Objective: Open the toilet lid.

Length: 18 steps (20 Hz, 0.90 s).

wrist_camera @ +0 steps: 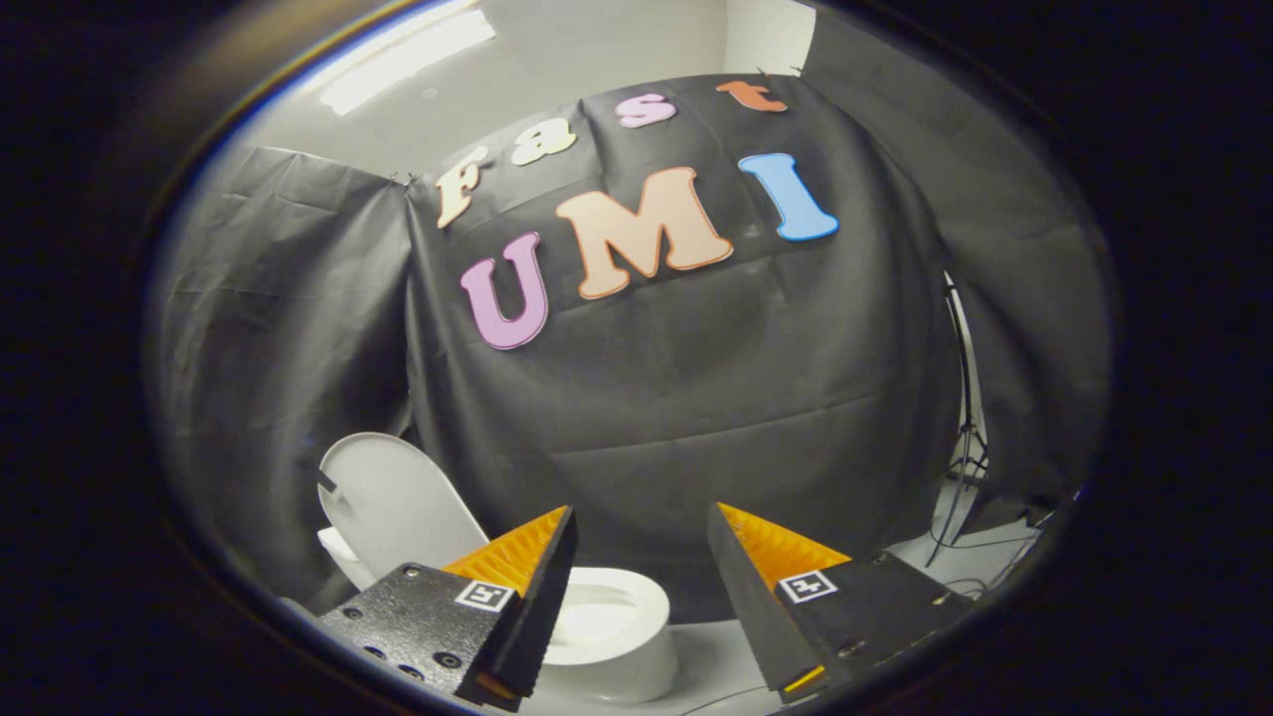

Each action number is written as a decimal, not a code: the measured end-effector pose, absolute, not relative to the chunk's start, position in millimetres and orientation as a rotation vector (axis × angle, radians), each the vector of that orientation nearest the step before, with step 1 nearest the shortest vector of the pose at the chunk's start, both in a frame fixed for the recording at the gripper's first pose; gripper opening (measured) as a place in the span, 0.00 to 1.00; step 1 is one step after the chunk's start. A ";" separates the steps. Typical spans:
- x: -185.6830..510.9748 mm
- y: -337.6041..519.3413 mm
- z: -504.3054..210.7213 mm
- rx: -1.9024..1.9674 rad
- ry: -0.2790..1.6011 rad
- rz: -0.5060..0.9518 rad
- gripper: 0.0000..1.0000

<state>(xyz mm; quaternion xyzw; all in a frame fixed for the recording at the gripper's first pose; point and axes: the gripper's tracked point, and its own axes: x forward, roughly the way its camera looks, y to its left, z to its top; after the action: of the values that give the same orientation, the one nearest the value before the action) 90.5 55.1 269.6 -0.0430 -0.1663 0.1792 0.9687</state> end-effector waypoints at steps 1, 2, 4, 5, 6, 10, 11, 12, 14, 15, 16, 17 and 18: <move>91.0 48.3 267.7 -0.089 -0.326 0.351 0.81; 90.8 41.3 264.1 -0.092 -0.315 0.341 0.81; 89.9 28.2 259.1 -0.100 -0.300 0.318 0.81; 88.6 22.1 257.5 -0.103 -0.296 0.309 0.82; 87.9 15.9 255.9 -0.105 -0.291 0.298 0.82; 85.6 -6.0 249.8 -0.120 -0.274 0.252 0.82; 85.4 -10.2 248.6 -0.125 -0.268 0.244 0.82; 86.8 -15.2 245.9 -0.129 -0.260 0.235 0.82; 86.5 -22.8 241.1 -0.145 -0.236 0.220 0.82; 86.8 -26.2 239.8 -0.155 -0.225 0.212 0.82; 85.6 -29.9 239.3 -0.159 -0.216 0.208 0.82; 84.0 -32.5 238.8 -0.163 -0.210 0.207 0.82; 83.4 -36.1 238.2 -0.166 -0.209 0.204 0.82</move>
<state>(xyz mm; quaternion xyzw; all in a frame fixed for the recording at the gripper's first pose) 83.4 -36.1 238.2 -0.0827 -0.1042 0.1017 0.9859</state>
